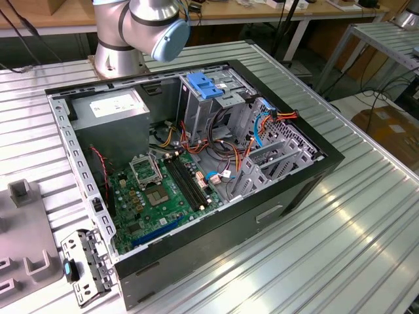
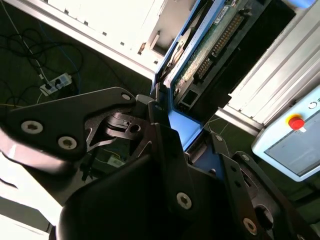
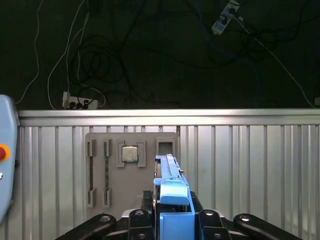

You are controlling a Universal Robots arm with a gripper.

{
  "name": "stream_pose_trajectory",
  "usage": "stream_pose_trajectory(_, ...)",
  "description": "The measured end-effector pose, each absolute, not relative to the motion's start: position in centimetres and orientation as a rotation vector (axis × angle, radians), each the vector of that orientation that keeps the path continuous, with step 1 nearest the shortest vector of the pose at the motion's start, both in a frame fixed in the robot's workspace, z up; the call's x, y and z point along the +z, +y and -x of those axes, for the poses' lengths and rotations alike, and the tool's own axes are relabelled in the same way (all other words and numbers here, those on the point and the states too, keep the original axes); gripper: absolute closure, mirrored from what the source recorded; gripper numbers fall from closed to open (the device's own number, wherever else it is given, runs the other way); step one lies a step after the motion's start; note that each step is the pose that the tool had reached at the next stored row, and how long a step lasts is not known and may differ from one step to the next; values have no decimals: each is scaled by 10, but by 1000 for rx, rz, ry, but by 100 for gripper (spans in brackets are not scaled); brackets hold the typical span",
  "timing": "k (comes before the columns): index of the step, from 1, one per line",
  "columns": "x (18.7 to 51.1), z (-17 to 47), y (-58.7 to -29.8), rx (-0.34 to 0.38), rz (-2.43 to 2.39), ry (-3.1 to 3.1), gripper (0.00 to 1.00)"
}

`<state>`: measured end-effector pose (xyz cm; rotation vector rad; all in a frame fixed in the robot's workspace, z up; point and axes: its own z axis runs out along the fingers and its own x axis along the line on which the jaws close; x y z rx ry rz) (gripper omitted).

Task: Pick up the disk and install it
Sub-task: 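Pick up the disk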

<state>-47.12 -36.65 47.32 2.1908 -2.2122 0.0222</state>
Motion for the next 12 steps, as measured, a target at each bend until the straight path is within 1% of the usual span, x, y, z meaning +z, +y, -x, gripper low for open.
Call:
stream_pose_trajectory(4,483,471,-367,22,-2191,-2212,63)
stream_pose_trajectory(6,502,471,-367,22,-2191,-2212,63)
stream_pose_trajectory(7,505,471,-367,23,-2191,-2212,63)
stream_pose_trajectory(12,505,470,-367,23,-2191,-2212,63)
